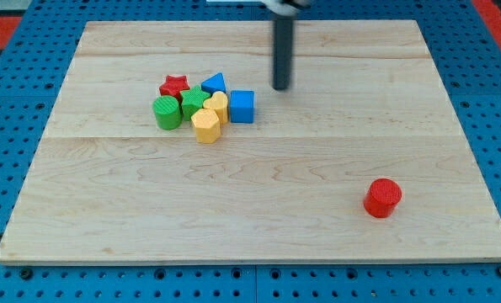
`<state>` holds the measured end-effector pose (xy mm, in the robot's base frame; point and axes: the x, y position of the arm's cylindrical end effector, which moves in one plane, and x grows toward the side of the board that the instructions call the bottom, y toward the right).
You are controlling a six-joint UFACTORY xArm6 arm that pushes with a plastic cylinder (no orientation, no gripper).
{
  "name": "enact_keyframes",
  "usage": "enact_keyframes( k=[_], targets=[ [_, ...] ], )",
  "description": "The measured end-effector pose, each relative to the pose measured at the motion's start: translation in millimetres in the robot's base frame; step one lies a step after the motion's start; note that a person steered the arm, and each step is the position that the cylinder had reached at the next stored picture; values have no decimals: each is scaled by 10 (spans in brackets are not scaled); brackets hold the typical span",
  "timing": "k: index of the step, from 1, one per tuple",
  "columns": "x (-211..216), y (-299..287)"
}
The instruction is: Push the red circle into the yellow hexagon
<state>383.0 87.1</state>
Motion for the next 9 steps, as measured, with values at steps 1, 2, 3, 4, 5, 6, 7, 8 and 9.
enact_keyframes(
  k=[1,2,3,4,5,6,7,8,9],
  targets=[
    [800,887],
    [1535,1277],
    [1574,1270],
    [1590,392],
    [1988,590],
    [1985,-10],
    [1340,-332],
    [1290,-198],
    [886,-201]
  ],
)
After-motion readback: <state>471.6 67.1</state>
